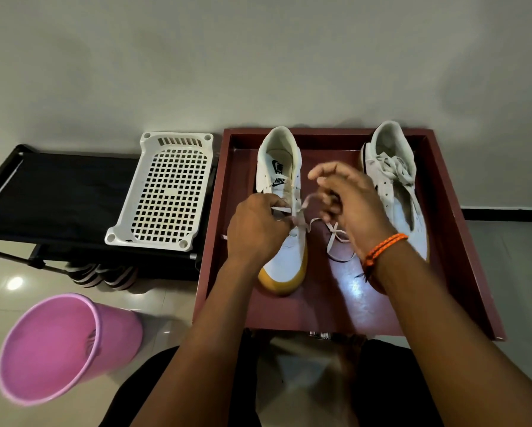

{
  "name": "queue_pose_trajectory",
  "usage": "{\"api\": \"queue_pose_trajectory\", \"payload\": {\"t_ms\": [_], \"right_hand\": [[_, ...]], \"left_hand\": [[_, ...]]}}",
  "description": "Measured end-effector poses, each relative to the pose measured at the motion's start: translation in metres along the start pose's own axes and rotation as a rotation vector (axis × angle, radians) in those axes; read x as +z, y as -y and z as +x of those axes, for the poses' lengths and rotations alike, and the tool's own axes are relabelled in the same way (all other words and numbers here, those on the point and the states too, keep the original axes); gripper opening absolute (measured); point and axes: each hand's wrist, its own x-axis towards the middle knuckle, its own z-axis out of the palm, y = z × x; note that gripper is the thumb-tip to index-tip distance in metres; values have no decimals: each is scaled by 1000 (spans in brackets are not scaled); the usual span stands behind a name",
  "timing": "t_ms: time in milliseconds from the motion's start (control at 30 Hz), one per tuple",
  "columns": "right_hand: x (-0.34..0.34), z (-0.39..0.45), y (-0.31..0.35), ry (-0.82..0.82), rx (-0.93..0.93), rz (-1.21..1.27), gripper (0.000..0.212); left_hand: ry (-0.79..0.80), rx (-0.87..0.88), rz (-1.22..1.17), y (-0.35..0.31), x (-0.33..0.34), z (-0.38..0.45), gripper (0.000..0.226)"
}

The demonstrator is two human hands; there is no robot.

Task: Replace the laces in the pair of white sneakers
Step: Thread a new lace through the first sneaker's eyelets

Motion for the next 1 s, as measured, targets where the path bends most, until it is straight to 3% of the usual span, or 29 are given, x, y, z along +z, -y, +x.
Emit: {"api": "queue_pose_trajectory", "payload": {"t_ms": [33,100,200,467,633,700,733,800,867,900,1000], "right_hand": [[0,3,-11,-69,-20,-332,22],[3,2,-31,-19,2,-789,28],[8,4,-41,26,-49,-830,18],[9,-6,-3,186,-43,-64,19],[4,-12,19,348,42,674,25],[1,-11,23,333,60,893,24],[-1,-6,20,245,91,907,23],[-6,3,4,-61,108,516,21],[-8,10,-14,-320,38,-214,14],[-6,10,-21,-316,46,-439,16],[9,-1,-32,-37,83,-765,37]], "left_hand": [[2,11,4,0,0,0,13],[3,25,6,1,0,0,16],[-4,34,19,3,0,1,19],[20,-9,-44,4,0,3,15],[28,-33,-76,5,1,2,12],[30,-36,-73,6,1,2,13],[30,-31,-64,7,1,2,14],[32,-24,-53,7,2,2,16],[28,-29,-54,7,2,2,19],[24,-32,-52,6,2,2,20],[13,-10,-26,4,2,2,18]]}}
